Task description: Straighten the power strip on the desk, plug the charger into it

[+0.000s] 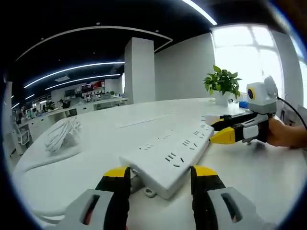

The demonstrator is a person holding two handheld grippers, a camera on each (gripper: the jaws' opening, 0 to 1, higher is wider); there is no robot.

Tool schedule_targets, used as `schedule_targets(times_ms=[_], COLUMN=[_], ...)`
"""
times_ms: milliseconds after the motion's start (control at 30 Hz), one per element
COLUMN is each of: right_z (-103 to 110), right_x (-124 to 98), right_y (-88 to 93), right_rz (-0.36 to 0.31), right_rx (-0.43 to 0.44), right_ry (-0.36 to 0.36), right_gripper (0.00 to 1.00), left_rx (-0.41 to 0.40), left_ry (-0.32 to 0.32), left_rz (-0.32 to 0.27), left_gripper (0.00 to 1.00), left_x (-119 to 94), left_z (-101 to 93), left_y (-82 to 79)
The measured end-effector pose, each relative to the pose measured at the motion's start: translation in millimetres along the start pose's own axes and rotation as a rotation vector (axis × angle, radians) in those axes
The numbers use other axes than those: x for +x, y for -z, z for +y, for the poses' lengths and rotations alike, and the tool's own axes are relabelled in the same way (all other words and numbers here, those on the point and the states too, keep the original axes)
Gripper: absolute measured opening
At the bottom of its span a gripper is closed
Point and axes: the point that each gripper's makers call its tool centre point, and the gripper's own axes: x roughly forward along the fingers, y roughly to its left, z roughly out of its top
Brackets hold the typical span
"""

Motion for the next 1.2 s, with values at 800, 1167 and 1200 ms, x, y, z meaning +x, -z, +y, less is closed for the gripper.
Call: schedule_targets(times_ms=[800,1167,1200], right_z=[-8,-7,-7], right_x=[-5,-3,-3], right_y=[3.8,-3.5,-4.7], right_rz=[0.002,-0.029,-0.033], right_rx=[-0.062,-0.104,-0.111], right_ry=[0.061,0.0,-0.002], right_gripper=[0.37,0.45,0.47], left_rx=[0.028,0.058,0.055], left_ry=[0.056,-0.082,-0.085], left_rz=[-0.003,0.001,-0.003], left_gripper=[0.51,0.64,0.65], left_x=[9,-4,-7], left_z=[-0.4,16.5,17.4], left_y=[-2.4,-3.4,-3.3])
